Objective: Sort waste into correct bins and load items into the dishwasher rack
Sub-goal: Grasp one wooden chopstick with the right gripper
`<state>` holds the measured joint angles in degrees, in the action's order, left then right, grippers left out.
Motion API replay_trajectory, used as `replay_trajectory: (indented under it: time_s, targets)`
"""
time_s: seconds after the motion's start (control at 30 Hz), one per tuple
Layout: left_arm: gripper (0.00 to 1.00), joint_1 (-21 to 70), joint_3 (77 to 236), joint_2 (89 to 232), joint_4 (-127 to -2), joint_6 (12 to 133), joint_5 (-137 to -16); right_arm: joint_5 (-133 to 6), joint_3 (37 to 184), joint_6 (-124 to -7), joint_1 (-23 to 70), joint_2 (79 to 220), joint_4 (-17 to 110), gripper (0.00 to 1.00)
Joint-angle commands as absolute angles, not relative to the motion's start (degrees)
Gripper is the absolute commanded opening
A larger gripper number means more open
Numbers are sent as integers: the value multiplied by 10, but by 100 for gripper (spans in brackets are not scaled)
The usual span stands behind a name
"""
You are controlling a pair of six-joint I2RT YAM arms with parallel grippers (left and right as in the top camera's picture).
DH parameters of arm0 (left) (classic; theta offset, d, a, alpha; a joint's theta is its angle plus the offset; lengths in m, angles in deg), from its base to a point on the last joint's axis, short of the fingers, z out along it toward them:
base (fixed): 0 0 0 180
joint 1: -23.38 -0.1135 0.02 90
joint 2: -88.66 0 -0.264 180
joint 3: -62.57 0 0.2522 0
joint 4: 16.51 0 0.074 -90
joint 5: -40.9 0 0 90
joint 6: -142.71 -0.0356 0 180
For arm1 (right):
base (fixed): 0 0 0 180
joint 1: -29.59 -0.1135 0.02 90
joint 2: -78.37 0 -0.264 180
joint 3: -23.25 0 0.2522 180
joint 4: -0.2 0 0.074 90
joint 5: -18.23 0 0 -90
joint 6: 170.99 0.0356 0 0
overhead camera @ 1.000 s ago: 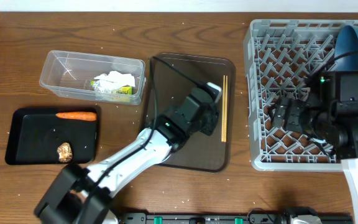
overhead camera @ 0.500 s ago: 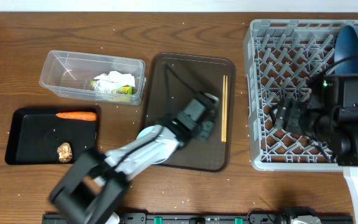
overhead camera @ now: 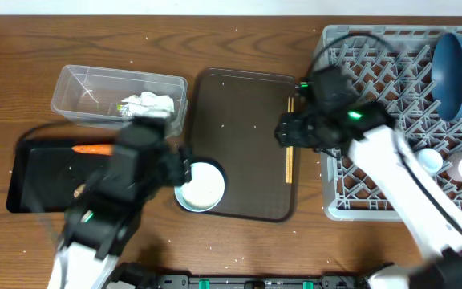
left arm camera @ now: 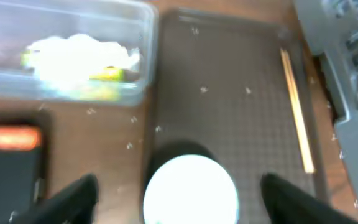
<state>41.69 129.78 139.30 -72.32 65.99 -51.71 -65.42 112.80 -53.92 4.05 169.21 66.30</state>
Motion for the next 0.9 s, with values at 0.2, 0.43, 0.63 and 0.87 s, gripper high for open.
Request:
replay_trajectory:
  time_s: [0.2,0.43,0.63,0.87]
  targets:
    - [98,357,1302,1315,-797,656,-513,-671,1130,-497,28,1855,601,51]
    - [98,357,1302,1325,-800,657,-514,-671,1130,-497,27,1931,574,47]
    - [98,357,1302,1328,-805,652,-512,-677,1130,-493,28,1943,571,43]
    - [98,357,1302,1328,-805,653,-512,-677,1130,-493,25,1944,539,8]
